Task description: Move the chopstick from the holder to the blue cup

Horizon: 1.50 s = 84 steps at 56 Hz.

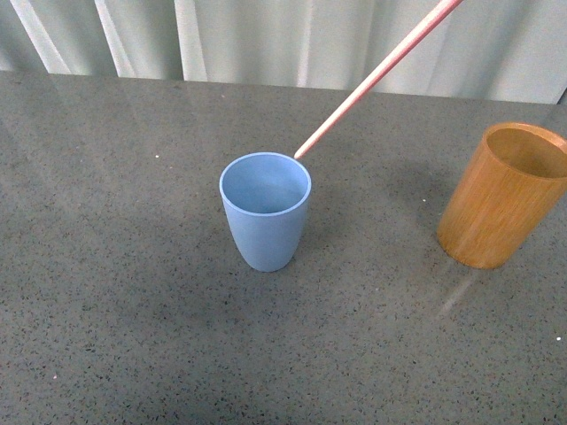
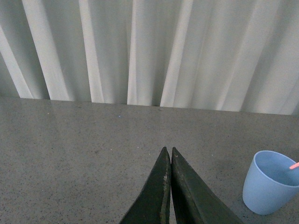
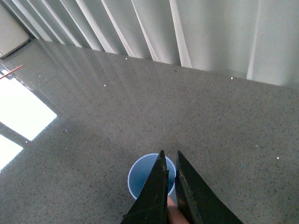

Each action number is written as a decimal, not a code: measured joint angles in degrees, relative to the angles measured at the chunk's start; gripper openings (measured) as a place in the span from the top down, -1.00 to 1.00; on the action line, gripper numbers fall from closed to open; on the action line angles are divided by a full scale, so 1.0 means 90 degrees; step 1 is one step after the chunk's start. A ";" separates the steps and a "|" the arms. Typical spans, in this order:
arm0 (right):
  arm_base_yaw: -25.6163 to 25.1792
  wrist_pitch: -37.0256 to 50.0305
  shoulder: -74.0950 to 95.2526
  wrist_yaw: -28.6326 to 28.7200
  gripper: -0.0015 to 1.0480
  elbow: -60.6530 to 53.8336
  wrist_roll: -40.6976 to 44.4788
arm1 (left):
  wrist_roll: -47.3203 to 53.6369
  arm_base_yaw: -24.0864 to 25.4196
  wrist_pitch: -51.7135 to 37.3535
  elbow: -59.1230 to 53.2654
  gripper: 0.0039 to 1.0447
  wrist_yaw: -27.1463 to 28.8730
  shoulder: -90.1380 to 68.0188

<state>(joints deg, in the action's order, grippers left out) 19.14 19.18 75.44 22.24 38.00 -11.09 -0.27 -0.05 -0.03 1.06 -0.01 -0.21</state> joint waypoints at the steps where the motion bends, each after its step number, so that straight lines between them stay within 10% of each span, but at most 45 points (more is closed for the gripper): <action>1: 0.0022 0.0002 0.0044 -0.0036 0.97 0.0002 0.0005 | 0.0000 0.0000 0.0000 0.0000 0.94 0.0002 0.0000; 14: 0.0165 0.0194 0.0568 -0.0311 0.96 0.0027 0.0124 | 0.0000 0.0000 0.0000 0.0000 0.94 0.0002 0.0000; 25: 0.0199 0.0457 0.0658 -0.0362 0.35 0.0027 0.0075 | 0.0000 0.0000 0.0000 0.0000 0.94 0.0002 0.0000; 36: 0.0068 0.3293 -0.0080 -0.4405 0.92 -0.1345 0.1013 | 0.0000 0.0000 0.0000 0.0000 0.94 0.0022 0.0000; 84: -0.2013 0.2382 -0.3718 -0.2504 0.98 -0.4031 0.1219 | 0.0000 0.0000 0.0000 0.0000 0.94 0.0002 0.0000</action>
<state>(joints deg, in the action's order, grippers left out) 1.02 40.62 41.98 -0.30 1.72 -0.12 -0.27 -0.05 -0.03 1.06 0.01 -0.21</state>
